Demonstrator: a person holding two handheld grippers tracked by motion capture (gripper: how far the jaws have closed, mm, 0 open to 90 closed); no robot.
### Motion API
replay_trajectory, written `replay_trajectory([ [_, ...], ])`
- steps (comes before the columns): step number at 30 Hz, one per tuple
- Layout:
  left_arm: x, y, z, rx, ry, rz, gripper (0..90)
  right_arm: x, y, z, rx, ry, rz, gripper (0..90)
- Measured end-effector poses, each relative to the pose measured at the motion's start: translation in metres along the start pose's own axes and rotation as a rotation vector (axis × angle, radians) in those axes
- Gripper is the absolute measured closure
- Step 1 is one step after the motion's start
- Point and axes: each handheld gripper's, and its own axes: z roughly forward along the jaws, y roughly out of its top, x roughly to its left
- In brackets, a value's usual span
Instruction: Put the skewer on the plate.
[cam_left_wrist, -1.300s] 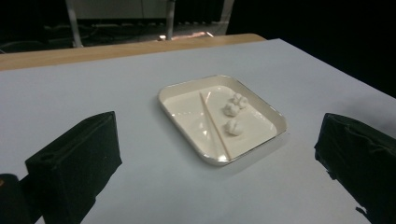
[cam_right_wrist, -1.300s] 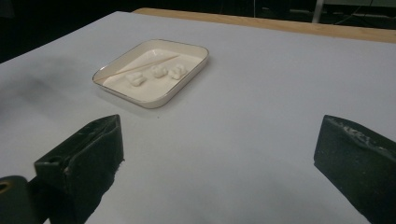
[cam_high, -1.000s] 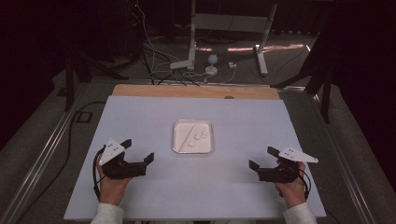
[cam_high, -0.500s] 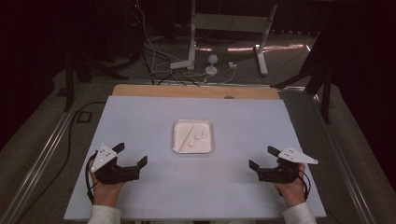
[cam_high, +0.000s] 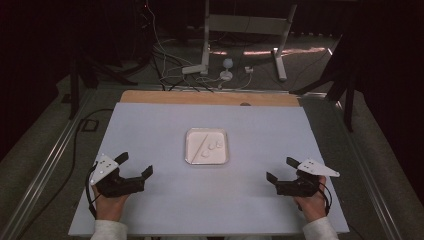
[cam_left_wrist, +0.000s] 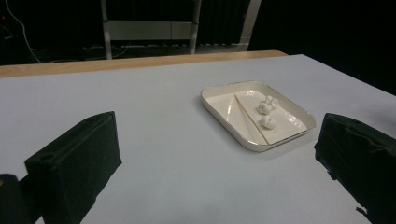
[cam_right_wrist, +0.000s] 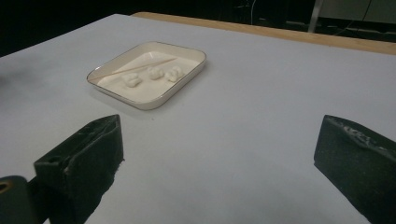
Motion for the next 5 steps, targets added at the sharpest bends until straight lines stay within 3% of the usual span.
replay_trajectory([
  [5,0.0011,-0.0003,0.0001,0.003,0.005,-0.006,0.5,-0.0007,-0.0001,-0.0009,-0.005,-0.004,0.005,1.7],
])
